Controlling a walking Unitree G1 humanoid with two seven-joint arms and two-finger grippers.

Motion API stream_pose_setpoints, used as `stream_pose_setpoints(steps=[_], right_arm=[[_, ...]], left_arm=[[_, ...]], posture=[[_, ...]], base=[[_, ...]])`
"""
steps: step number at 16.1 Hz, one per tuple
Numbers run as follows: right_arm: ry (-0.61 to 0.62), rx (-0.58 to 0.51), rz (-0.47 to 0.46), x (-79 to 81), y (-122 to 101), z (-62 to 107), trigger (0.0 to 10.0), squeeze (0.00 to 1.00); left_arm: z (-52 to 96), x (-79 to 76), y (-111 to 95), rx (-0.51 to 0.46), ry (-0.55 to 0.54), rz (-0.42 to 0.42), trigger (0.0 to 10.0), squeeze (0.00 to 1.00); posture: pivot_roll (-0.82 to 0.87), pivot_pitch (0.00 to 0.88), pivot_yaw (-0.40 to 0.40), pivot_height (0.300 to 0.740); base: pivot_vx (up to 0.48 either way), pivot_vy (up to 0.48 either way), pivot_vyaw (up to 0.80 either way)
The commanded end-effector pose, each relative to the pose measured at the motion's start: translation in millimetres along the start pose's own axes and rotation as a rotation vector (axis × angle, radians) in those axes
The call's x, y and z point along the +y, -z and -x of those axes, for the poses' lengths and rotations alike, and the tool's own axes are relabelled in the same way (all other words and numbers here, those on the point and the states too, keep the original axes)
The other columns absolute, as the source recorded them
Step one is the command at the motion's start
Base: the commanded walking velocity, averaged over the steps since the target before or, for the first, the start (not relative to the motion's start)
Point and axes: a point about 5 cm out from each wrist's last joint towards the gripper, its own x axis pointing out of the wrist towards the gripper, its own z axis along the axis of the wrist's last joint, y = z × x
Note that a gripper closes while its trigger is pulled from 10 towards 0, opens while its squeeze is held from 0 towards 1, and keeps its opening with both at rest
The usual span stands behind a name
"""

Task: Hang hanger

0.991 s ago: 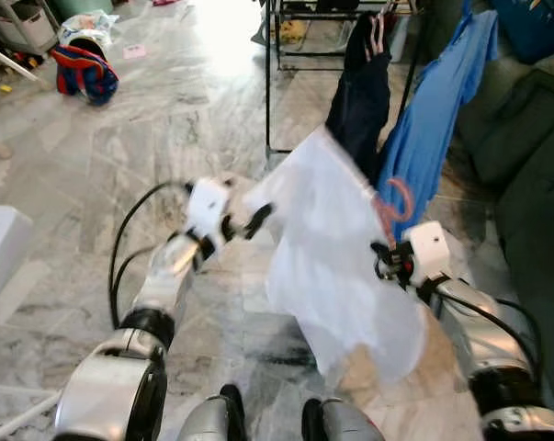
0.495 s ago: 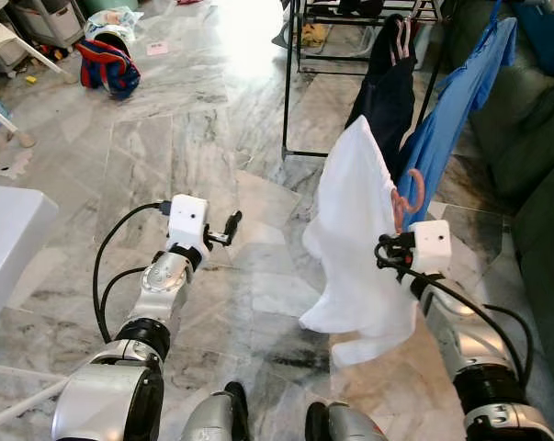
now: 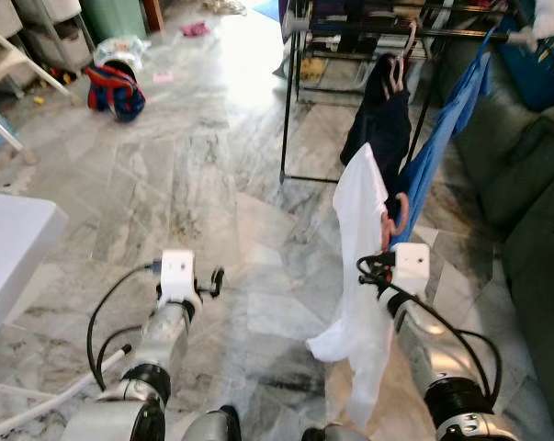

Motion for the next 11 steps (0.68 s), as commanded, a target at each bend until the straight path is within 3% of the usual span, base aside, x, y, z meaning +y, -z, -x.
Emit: stream_pose_setpoints(steps=[1,2,3,5,7,11], right_arm=[[0.003,-0.019,-0.015,0.9,2.1,0.5,2.9,0.0],[0.003,-0.009,-0.025,3.0,7.2,0.6,7.8,0.0],[0.009,0.0,-0.036,3.3,12.5,0.9,10.0,0.0],[0.045,0.022,-0.063,0.7,21.4,3.0,10.0,0.0],[0.122,0.048,-0.018,-4.1,35.0,9.0,10.0,0.0],[0.109,0.051,-0.001,-1.5,58.2,23.3,10.0,0.0]], left_arm=[[6.9,3.0,20.4,0.086,-0.017,-0.011,10.0,0.0],[12.4,4.7,34.1,0.141,-0.029,0.006,10.0,0.0],[17.6,6.4,45.9,0.19,-0.045,0.029,10.0,0.0],[22.3,2.9,55.7,0.222,-0.02,0.008,10.0,0.0],[26.3,-3.4,63.5,0.24,0.007,0.01,10.0,0.0],[31.8,-5.8,72.7,0.265,0.03,-0.017,10.0,0.0]], posture=[[-0.02,0.0,-0.035,0.74],[-0.02,0.0,-0.034,0.74],[-0.02,0.0,-0.03,0.74],[-0.03,0.0,-0.02,0.74],[-0.04,0.0,-0.008,0.74],[-0.06,0.0,-0.013,0.74]], base=[[0.0,0.0,0.0],[0.0,0.0,0.0],[0.0,0.0,0.0],[0.0,0.0,0.0],[0.0,0.0,0.0],[0.0,0.0,0.0]])
